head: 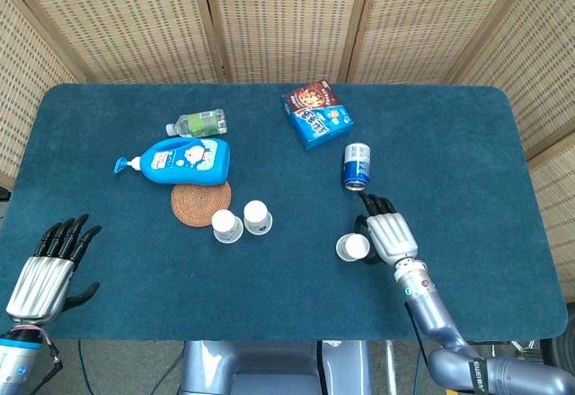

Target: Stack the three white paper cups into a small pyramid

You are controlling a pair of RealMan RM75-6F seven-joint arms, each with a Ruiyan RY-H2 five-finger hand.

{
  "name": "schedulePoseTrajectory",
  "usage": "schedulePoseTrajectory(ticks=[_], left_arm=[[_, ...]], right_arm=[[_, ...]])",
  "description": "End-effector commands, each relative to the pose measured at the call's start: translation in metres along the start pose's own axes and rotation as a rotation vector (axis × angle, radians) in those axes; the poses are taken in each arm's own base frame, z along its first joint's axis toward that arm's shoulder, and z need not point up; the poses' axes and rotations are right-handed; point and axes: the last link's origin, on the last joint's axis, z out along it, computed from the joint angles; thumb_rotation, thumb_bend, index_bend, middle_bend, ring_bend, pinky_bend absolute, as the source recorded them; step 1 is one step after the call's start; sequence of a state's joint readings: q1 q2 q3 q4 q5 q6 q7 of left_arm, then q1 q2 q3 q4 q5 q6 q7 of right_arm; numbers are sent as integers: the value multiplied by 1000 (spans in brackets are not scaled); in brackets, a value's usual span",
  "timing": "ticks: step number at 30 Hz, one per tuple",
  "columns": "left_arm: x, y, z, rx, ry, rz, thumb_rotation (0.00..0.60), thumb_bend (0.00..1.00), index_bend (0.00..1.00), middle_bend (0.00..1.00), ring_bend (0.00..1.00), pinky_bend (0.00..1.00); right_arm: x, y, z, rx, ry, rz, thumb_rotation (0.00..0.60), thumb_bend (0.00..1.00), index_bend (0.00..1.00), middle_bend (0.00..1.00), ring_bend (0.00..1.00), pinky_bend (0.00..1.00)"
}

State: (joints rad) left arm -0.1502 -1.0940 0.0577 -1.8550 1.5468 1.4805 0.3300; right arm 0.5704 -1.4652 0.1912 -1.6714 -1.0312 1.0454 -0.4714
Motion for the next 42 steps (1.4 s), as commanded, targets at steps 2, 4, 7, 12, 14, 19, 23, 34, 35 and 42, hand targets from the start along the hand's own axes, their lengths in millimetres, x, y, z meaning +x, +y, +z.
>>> schedulePoseTrajectory(ticks=[2,4,7,12,14,19,23,34,35,42], left_arm=[[2,-2,0,4,7,-6,600,253,101,0,0,53],[2,-2,0,5,9,-11,600,253,101,0,0,53],[3,-3,1,7,9,-15,600,252,102,0,0,53],[3,-5,3,12,6,-21,600,253,102,0,0,53],[3,-6,4,13,5,-23,600,252,102,0,0,53],[4,-7,5,13,8,-29,600,253,101,0,0,53],[4,-7,5,8,9,-36,600,253,102,0,0,53],[4,-11,7,11,-5,-55,600,253,102,0,0,53],[4,-12,8,12,-7,-56,600,253,101,0,0,53],[1,-14,13,14,-29,-62,600,254,102,0,0,53]], right_arm=[[15,-8,1,7,18,-11,600,123,526,23,0,143],[25,-15,2,19,34,-8,600,123,527,23,0,143],[40,-24,3,34,56,-14,600,123,527,23,0,143],[79,-56,3,90,123,-39,600,123,528,23,0,142],[90,-70,3,109,135,-46,600,123,529,25,0,143],[105,-103,6,153,142,-50,600,124,529,30,0,142],[105,-125,13,180,122,-27,600,124,530,33,0,143],[92,-173,43,219,59,-9,600,124,533,45,0,142],[90,-177,46,222,56,-5,600,124,533,45,0,142],[77,-202,69,231,22,1,600,124,533,45,0,142]])
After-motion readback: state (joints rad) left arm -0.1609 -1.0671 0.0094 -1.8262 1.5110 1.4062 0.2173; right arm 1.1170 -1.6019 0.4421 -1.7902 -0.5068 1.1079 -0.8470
